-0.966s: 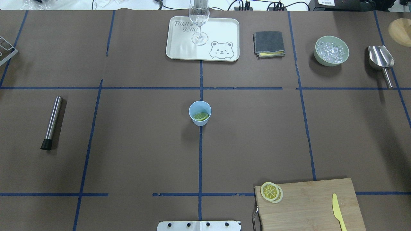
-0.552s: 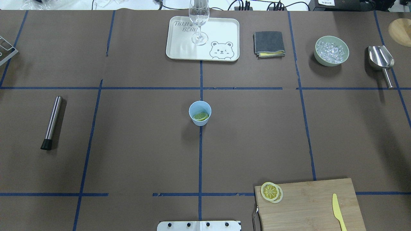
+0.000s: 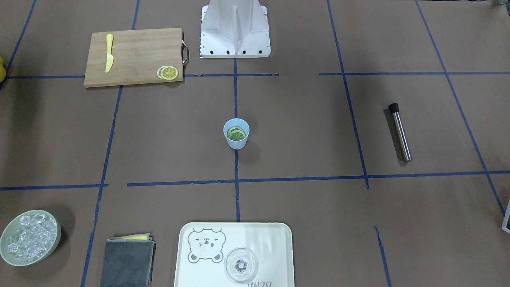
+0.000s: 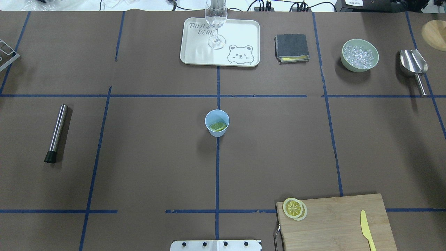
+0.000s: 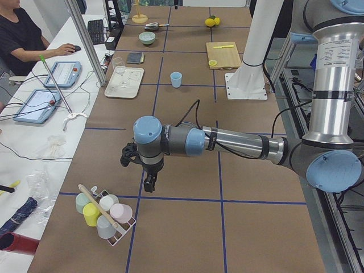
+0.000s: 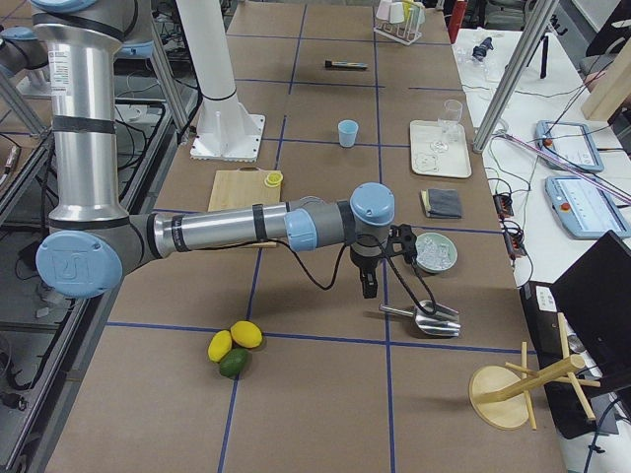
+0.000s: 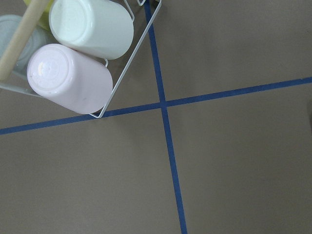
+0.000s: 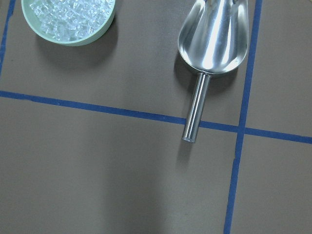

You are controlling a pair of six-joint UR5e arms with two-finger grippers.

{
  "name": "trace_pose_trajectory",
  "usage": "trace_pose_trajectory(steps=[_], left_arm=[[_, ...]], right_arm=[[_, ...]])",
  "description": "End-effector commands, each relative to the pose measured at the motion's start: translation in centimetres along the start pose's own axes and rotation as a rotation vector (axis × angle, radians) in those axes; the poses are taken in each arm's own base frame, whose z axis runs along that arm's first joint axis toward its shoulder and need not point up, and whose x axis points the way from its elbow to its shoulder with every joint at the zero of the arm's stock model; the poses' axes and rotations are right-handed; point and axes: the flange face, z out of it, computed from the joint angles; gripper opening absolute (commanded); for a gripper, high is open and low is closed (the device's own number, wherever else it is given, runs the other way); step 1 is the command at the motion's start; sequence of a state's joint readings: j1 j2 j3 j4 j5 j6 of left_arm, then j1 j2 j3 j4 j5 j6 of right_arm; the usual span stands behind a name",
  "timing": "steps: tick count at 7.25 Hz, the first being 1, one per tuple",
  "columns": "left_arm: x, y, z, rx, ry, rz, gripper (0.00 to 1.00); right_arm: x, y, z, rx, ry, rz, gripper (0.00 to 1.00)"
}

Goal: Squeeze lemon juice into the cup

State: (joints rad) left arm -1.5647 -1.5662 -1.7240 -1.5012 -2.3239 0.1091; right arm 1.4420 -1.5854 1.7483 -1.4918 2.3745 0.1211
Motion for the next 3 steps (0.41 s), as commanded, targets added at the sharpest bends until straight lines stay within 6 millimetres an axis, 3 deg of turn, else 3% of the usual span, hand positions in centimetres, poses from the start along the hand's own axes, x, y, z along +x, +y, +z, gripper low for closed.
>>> trace_pose_trajectory(steps=[1, 3], left_arm=[[0.0, 0.0, 0.0, 0.0, 0.0, -0.001, 1.0], [0.25, -0.46, -0.32, 0.007, -0.001, 0.007, 1.0]], right_arm=[[-0.06, 0.03, -0.04, 0.0, -0.002, 0.0, 1.0], [-0.08, -0.17, 0.05, -0.001, 0.0, -0.001, 1.0]])
